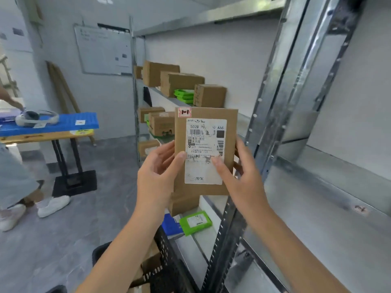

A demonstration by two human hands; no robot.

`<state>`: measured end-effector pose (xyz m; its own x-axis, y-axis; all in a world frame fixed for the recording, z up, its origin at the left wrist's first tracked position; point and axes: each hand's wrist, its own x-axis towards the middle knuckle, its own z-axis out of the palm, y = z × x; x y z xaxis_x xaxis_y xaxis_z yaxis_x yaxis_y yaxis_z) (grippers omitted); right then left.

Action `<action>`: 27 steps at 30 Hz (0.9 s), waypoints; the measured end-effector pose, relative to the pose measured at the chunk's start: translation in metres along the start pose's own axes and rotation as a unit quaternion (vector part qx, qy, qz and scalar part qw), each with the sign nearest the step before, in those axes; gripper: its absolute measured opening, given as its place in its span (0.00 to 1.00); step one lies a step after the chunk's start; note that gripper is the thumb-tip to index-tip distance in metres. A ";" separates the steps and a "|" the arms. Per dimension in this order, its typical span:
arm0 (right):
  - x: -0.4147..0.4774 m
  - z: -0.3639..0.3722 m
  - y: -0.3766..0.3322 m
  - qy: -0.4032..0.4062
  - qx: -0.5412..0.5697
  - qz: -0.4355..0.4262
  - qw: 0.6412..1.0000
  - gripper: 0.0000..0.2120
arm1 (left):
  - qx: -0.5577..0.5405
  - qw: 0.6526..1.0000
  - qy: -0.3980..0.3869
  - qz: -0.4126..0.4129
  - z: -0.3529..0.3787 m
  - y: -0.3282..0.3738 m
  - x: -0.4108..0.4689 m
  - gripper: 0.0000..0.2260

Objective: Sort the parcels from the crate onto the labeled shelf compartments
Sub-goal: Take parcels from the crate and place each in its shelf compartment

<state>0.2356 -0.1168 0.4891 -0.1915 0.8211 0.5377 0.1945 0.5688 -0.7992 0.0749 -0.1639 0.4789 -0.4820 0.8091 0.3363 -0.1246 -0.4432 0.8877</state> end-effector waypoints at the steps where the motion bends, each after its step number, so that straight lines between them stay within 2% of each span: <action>1: -0.005 -0.016 -0.006 0.015 -0.010 -0.005 1.000 0.30 | -0.005 1.000 -0.016 0.000 0.013 0.006 -0.005 0.15; 12: -0.068 -0.149 -0.042 0.173 -0.115 -0.025 0.978 0.33 | -0.058 0.981 -0.182 0.025 0.134 0.024 -0.063 0.11; 27: -0.034 -0.194 -0.001 0.279 -0.209 0.000 0.937 0.35 | -0.094 0.944 -0.316 0.012 0.224 -0.020 -0.007 0.11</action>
<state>0.4283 -0.1363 0.5237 0.3179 0.6523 0.6880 0.5771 0.4427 -0.6863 0.2751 -0.0740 0.5288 0.1207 0.8401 0.5288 -0.3005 -0.4767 0.8261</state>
